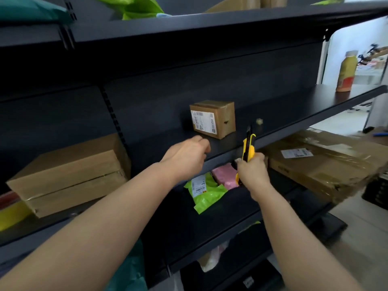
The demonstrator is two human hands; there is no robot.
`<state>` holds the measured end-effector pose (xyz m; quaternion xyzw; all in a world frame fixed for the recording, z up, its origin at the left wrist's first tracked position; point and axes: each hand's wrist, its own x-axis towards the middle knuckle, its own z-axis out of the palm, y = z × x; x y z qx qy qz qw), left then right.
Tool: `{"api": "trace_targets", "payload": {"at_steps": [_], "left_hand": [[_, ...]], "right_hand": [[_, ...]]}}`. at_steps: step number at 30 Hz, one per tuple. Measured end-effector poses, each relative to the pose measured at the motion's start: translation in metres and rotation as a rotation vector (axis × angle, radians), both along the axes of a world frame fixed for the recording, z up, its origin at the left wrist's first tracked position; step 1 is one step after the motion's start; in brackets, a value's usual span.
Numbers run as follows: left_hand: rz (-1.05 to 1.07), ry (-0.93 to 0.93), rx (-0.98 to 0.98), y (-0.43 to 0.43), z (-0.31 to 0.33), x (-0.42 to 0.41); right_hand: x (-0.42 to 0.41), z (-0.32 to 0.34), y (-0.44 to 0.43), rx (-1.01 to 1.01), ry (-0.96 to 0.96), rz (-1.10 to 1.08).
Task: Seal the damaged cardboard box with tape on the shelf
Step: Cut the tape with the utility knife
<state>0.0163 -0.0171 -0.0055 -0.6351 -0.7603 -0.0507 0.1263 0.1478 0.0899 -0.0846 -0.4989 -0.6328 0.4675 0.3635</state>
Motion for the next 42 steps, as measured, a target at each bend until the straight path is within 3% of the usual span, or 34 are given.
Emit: {"api": "trace_targets", "payload": {"at_steps": [6, 10, 16, 19, 21, 25, 33, 42], "left_hand": [[-0.030, 0.022, 0.052, -0.116, -0.014, -0.022], [0.010, 0.081, 0.185, -0.228, -0.018, -0.068], [0.410, -0.001, 0.587, -0.366, -0.006, -0.138], [0.632, -0.119, 0.444, -0.395, 0.004, -0.167], [0.656, -0.140, 0.304, -0.401, 0.006, -0.177], [0.594, -0.097, 0.199, -0.387, 0.003, -0.185], [0.581, -0.150, 0.063, -0.334, 0.000, -0.210], [0.378, -0.251, -0.064, -0.326, 0.000, -0.235]], "right_hand": [[-0.022, -0.008, -0.138, 0.108, 0.184, 0.085], [-0.053, 0.000, -0.228, 0.102, 0.283, 0.229], [-0.108, 0.009, -0.324, -0.033, 0.382, 0.637], [-0.126, 0.014, -0.352, -0.012, 0.329, 0.741], [-0.137, 0.018, -0.364, -0.036, 0.265, 0.760], [-0.149, 0.025, -0.370, -0.101, 0.247, 0.733], [-0.183, 0.032, -0.351, 0.257, 0.010, 0.702], [-0.207, 0.042, -0.351, 0.314, -0.079, 0.650]]}}
